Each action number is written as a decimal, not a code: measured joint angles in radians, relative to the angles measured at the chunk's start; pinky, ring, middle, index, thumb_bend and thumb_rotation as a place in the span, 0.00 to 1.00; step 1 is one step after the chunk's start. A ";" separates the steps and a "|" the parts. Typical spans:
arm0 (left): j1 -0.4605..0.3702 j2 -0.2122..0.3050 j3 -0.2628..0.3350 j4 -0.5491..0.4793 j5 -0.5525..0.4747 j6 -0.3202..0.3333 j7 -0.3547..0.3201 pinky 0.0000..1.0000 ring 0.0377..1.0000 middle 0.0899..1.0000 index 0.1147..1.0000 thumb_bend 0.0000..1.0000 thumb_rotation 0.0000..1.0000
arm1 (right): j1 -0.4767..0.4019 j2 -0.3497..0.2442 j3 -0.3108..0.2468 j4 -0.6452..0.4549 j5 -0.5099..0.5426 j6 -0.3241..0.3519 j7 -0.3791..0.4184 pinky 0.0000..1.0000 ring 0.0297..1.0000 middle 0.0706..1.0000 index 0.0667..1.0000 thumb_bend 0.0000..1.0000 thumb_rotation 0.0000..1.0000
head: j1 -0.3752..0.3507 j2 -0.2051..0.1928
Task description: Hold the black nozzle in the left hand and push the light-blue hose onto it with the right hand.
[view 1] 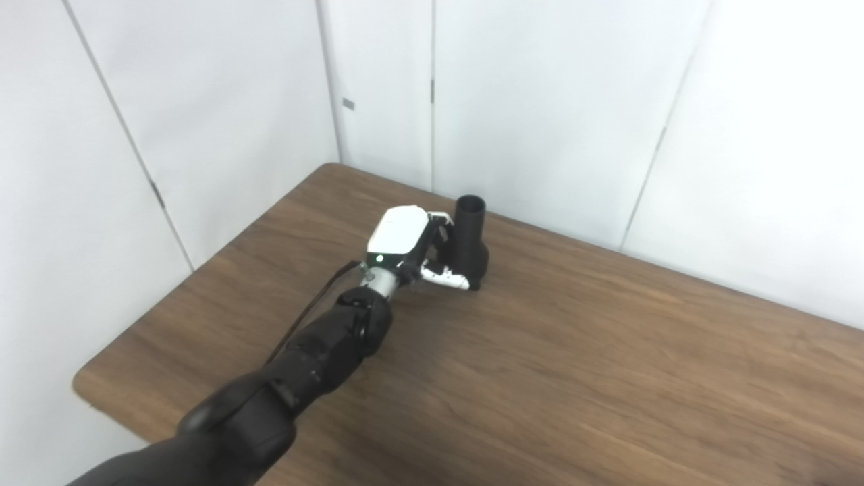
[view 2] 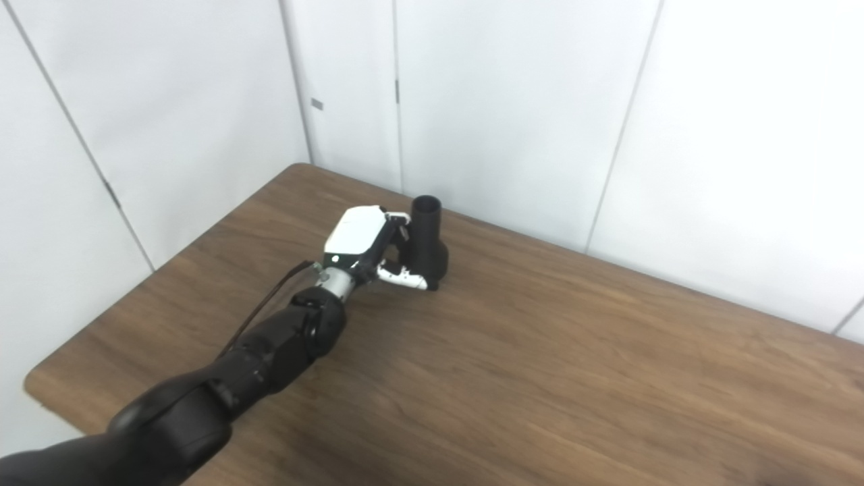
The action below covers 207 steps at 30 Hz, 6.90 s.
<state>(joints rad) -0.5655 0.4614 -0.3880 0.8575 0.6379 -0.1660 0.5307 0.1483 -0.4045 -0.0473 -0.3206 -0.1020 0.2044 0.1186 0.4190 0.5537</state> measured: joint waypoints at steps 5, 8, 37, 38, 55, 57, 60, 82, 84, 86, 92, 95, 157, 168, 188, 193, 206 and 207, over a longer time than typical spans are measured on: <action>0.017 0.002 -0.001 -0.038 0.011 -0.029 -0.011 0.83 0.48 0.40 0.42 0.50 0.00 | 0.006 0.002 0.005 -0.024 -0.012 0.002 0.000 0.50 0.59 0.61 0.60 0.29 0.30 | -0.045 0.009; 0.034 0.005 -0.001 -0.074 0.012 -0.045 -0.027 0.82 0.49 0.41 0.41 0.50 0.00 | 0.019 0.008 0.004 -0.055 -0.022 0.018 0.000 0.46 0.57 0.60 0.59 0.29 0.24 | -0.074 0.012; 0.217 -0.013 -0.012 -0.467 0.021 -0.237 -0.303 0.19 0.22 0.37 0.44 0.52 0.00 | 0.126 0.012 -0.352 -0.224 0.067 0.132 -0.009 0.54 0.59 0.61 0.60 0.47 0.00 | -0.350 0.041; 0.223 -0.015 -0.011 -0.478 0.021 -0.237 -0.307 0.19 0.23 0.37 0.44 0.52 0.00 | 0.129 0.010 -0.356 -0.224 0.060 0.132 -0.010 0.53 0.59 0.61 0.60 0.47 0.00 | -0.350 0.041; 0.240 -0.019 -0.089 -0.552 0.022 -0.268 -0.333 0.24 0.29 0.40 0.44 0.52 0.00 | 0.105 0.000 -0.450 -0.168 -0.052 0.156 -0.085 0.46 0.53 0.56 0.58 0.73 0.18 | -0.445 0.055; 0.238 -0.010 -0.109 -0.556 0.014 -0.269 -0.328 0.23 0.29 0.40 0.45 0.52 0.00 | 0.099 0.000 -0.442 -0.193 -0.083 0.193 -0.086 0.46 0.55 0.58 0.59 0.78 0.20 | -0.491 0.058; 0.234 0.000 -0.127 -0.557 -0.002 -0.270 -0.322 0.23 0.29 0.40 0.44 0.52 0.00 | 0.073 0.000 -0.421 -0.230 -0.120 0.245 -0.086 0.50 0.58 0.61 0.62 0.83 0.21 | -0.513 0.058; 0.195 0.058 -0.297 -0.580 -0.025 -0.274 -0.224 0.12 0.15 0.42 0.41 0.53 0.00 | -0.150 0.120 -0.376 -0.157 -0.252 0.267 0.003 0.66 0.74 0.76 0.76 0.88 0.22 | -0.560 0.075; 0.192 0.061 -0.310 -0.579 -0.021 -0.274 -0.211 0.12 0.15 0.42 0.41 0.53 0.00 | -0.160 0.120 -0.366 -0.140 -0.280 0.267 0.002 0.64 0.73 0.76 0.76 0.90 0.24 | -0.568 0.075; 0.186 0.064 -0.325 -0.577 -0.020 -0.274 -0.200 0.13 0.15 0.42 0.41 0.53 0.00 | -0.177 0.121 -0.361 -0.109 -0.304 0.267 0.002 0.65 0.74 0.78 0.77 0.91 0.25 | -0.586 0.077; 0.169 0.072 -0.367 -0.575 -0.021 -0.275 -0.176 0.13 0.15 0.42 0.41 0.53 0.00 | -0.221 0.135 -0.332 -0.046 -0.360 0.266 -0.009 0.60 0.70 0.76 0.78 0.90 0.28 | -0.631 0.074; 0.161 0.073 -0.383 -0.572 -0.026 -0.275 -0.170 0.14 0.17 0.37 0.43 0.52 0.00 | -0.228 0.134 -0.305 -0.007 -0.359 0.265 -0.027 0.60 0.71 0.76 0.77 0.93 0.34 | -0.640 0.069; 0.140 0.106 -0.468 -0.589 -0.039 -0.275 -0.133 0.37 0.42 0.45 0.39 0.52 0.00 | -0.548 0.016 -0.129 0.566 -0.239 0.246 -0.246 0.45 0.57 0.63 0.79 0.94 0.24 | -0.704 0.072; 0.139 0.105 -0.471 -0.590 -0.039 -0.275 -0.133 0.37 0.43 0.45 0.40 0.52 0.00 | -0.542 0.013 -0.061 0.547 -0.239 0.224 -0.238 0.53 0.62 0.65 0.67 0.91 0.16 | -0.697 0.075; 0.138 0.105 -0.474 -0.590 -0.036 -0.275 -0.132 0.38 0.43 0.45 0.40 0.52 0.00 | -0.532 0.019 -0.060 0.608 -0.233 0.059 -0.312 0.39 0.43 0.43 0.46 0.53 0.00 | -0.704 0.077; 0.137 0.105 -0.476 -0.590 -0.037 -0.275 -0.132 0.38 0.44 0.45 0.40 0.52 0.00 | -0.523 0.019 -0.061 0.605 -0.224 0.047 -0.313 0.38 0.41 0.45 0.46 0.52 0.00 | -0.706 0.080; 0.136 0.100 -0.476 -0.587 -0.042 -0.275 -0.138 0.39 0.44 0.45 0.39 0.52 0.00 | -0.449 0.048 -0.048 0.302 -0.194 0.157 -0.210 0.40 0.43 0.47 0.43 0.52 0.00 | -0.687 0.086; 0.135 0.099 -0.476 -0.586 -0.042 -0.275 -0.138 0.38 0.43 0.45 0.39 0.52 0.00 | -0.443 0.047 -0.041 0.264 -0.194 0.171 -0.194 0.39 0.42 0.47 0.44 0.52 0.00 | -0.687 0.086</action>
<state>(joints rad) -0.4306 0.5605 -0.8641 0.2717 0.5963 -0.4412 0.3928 -0.2942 -0.3573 -0.0882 -0.0571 -0.2959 0.3757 -0.0750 -0.2684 0.6397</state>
